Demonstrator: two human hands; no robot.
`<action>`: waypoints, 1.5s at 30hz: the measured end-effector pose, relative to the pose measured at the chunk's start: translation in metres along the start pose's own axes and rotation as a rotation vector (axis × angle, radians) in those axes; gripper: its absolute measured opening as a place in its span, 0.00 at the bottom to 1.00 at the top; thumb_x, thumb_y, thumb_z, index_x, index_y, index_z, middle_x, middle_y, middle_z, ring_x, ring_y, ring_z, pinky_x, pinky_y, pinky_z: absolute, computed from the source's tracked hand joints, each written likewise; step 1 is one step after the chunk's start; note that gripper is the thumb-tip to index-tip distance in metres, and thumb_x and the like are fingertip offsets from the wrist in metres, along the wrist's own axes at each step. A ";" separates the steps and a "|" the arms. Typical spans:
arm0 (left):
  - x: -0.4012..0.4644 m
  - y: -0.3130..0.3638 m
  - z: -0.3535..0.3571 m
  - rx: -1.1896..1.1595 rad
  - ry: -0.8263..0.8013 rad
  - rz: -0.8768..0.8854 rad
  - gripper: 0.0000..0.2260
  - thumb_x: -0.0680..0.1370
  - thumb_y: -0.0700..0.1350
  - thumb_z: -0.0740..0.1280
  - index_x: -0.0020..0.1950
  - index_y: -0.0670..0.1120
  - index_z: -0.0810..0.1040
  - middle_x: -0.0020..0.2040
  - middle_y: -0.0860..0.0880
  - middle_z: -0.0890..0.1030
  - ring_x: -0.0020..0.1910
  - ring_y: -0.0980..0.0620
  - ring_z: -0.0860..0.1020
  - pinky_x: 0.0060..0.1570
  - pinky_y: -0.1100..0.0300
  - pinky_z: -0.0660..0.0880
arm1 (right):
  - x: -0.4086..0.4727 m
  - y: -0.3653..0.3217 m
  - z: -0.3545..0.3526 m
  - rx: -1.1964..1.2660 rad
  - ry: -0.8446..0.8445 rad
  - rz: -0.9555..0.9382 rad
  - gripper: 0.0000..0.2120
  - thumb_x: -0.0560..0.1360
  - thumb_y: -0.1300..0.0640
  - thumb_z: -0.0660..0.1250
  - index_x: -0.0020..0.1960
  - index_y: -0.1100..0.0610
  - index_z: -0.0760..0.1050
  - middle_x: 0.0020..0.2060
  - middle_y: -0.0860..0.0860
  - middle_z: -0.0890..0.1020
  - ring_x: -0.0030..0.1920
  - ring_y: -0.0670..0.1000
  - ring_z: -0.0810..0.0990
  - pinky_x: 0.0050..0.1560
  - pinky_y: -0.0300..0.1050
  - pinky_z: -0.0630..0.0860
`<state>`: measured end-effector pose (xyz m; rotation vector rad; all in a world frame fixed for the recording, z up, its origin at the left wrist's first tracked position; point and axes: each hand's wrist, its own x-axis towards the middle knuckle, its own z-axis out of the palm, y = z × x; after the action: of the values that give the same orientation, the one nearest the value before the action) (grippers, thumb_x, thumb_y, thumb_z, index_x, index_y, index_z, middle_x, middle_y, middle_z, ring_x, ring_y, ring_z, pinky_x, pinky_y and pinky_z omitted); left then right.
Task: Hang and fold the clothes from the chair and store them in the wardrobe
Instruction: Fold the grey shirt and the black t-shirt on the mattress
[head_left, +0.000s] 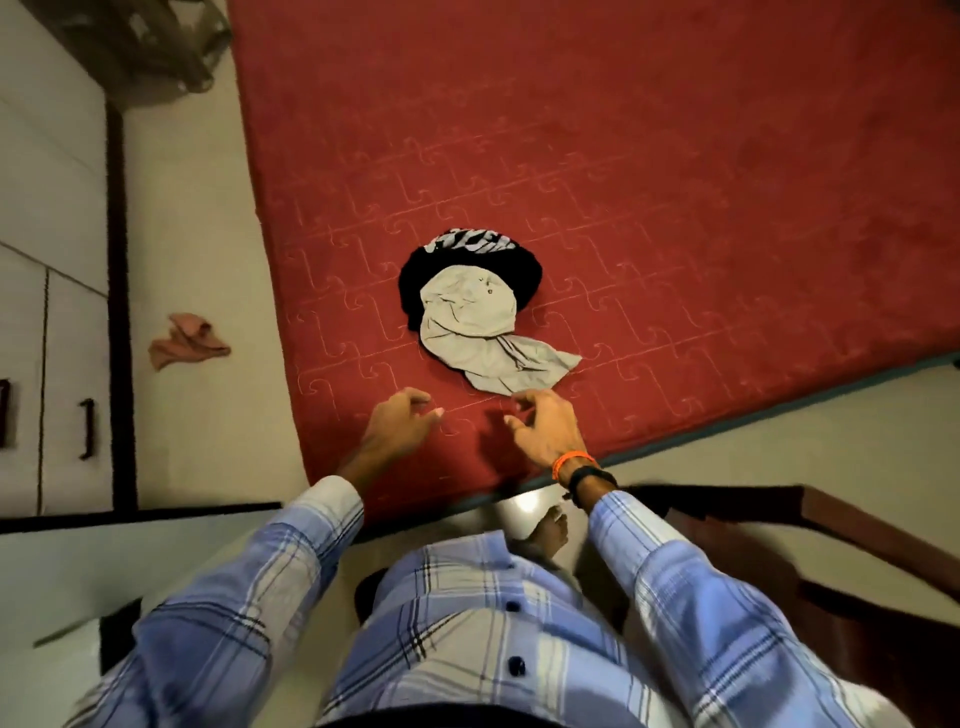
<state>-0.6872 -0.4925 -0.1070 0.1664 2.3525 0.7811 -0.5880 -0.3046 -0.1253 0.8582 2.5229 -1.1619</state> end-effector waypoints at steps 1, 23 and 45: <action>0.003 0.003 0.003 -0.019 0.015 -0.016 0.18 0.78 0.49 0.69 0.65 0.42 0.76 0.61 0.44 0.80 0.58 0.47 0.78 0.61 0.54 0.74 | 0.009 0.004 -0.006 -0.015 -0.019 -0.022 0.15 0.72 0.56 0.72 0.58 0.56 0.80 0.51 0.53 0.82 0.52 0.54 0.80 0.58 0.45 0.75; 0.215 0.035 0.044 -0.434 0.232 -0.534 0.31 0.72 0.52 0.74 0.71 0.43 0.69 0.68 0.43 0.74 0.66 0.44 0.73 0.63 0.54 0.71 | 0.280 -0.026 -0.018 -0.313 -0.234 -0.107 0.27 0.72 0.51 0.71 0.69 0.57 0.71 0.65 0.58 0.71 0.63 0.61 0.74 0.63 0.51 0.72; 0.258 0.011 0.053 -0.848 0.356 -0.687 0.28 0.66 0.51 0.77 0.65 0.50 0.74 0.57 0.50 0.80 0.57 0.47 0.78 0.59 0.48 0.76 | 0.329 -0.044 0.038 -0.202 -0.496 -0.101 0.32 0.67 0.55 0.71 0.70 0.53 0.69 0.61 0.57 0.78 0.61 0.60 0.76 0.60 0.50 0.74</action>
<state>-0.8577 -0.3778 -0.2730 -1.1418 1.9355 1.4082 -0.8790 -0.2197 -0.2663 0.3413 2.2345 -0.9770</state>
